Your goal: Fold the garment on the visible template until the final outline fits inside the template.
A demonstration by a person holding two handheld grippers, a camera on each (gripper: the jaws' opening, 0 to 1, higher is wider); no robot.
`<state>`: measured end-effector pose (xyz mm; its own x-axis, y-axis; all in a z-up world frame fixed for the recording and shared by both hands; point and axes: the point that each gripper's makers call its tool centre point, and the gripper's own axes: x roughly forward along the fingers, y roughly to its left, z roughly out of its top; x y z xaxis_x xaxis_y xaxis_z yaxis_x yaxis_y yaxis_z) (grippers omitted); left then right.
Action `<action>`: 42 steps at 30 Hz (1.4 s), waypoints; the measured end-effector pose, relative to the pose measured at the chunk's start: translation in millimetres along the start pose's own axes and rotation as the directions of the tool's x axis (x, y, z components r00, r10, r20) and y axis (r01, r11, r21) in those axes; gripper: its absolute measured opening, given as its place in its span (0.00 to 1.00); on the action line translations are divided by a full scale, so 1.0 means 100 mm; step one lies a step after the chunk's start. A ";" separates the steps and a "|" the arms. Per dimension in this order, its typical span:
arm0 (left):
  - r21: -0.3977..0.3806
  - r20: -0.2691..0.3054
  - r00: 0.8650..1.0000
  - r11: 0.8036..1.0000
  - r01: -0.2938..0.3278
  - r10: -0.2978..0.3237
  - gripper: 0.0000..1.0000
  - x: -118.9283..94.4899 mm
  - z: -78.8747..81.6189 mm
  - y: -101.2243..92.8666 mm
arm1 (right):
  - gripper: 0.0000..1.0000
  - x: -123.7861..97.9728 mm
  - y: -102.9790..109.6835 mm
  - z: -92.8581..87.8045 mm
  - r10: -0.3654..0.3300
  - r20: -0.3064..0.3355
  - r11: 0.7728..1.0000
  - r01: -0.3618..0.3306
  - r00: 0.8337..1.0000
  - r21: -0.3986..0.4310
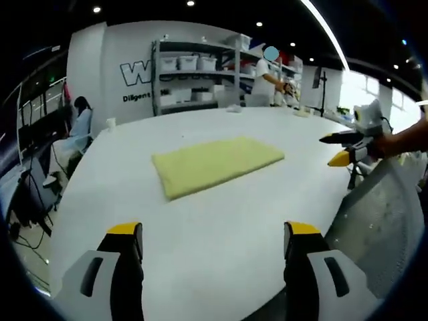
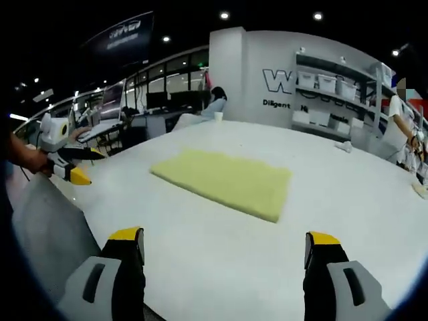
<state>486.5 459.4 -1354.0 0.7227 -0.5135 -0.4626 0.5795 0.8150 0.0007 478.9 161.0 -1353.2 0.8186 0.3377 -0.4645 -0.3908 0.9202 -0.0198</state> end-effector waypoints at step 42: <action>0.140 0.043 0.996 0.986 -0.087 0.081 0.81 0.01 0.03 -0.02 | 0.91 -0.04 0.02 -0.07 -0.081 0.018 0.997 0.081 0.997 0.011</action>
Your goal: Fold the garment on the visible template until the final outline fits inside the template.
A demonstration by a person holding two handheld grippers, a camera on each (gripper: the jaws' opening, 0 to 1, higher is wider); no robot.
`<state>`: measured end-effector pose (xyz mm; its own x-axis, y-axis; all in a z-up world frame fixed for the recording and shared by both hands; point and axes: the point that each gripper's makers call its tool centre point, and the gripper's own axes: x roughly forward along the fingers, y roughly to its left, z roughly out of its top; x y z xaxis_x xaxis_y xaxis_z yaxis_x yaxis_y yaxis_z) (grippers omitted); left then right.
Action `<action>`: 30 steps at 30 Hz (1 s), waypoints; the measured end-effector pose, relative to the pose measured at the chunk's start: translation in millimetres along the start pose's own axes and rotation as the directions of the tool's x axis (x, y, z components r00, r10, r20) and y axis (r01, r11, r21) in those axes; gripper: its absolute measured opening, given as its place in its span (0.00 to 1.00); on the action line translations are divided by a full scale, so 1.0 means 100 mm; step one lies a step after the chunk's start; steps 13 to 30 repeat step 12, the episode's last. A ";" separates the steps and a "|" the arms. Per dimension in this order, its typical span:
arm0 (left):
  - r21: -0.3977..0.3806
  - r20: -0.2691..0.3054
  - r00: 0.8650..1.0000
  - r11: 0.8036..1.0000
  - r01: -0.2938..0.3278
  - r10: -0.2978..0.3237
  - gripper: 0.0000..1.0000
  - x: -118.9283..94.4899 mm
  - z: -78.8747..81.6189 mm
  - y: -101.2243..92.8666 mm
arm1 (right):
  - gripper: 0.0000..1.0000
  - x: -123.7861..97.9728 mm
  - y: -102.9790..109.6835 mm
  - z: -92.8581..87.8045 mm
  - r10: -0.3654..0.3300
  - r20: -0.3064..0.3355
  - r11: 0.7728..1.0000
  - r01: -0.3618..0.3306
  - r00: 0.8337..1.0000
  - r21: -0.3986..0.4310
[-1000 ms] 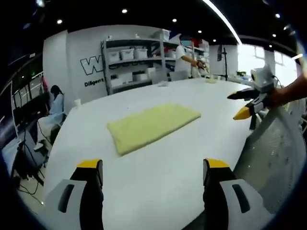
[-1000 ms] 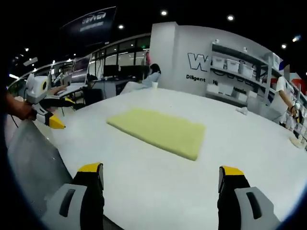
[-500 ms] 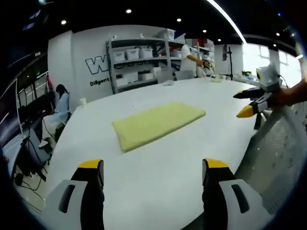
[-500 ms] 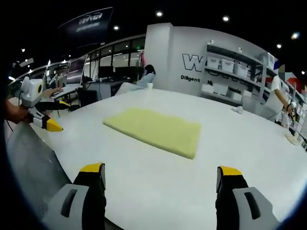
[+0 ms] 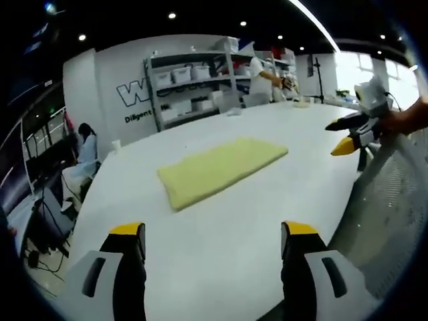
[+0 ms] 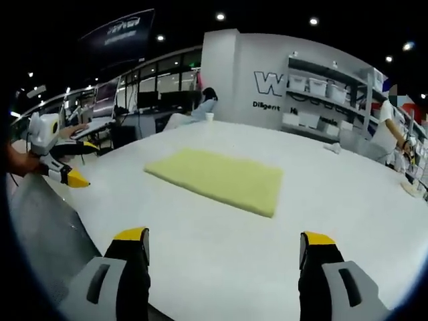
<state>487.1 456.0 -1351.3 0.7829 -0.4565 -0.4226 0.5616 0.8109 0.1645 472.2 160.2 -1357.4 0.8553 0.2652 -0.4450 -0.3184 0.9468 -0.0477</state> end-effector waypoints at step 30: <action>-0.059 -0.008 1.000 0.998 -0.031 0.030 0.80 -0.01 -0.05 0.06 | 0.89 -0.01 -0.03 -0.07 -0.009 -0.026 1.000 0.009 1.000 0.004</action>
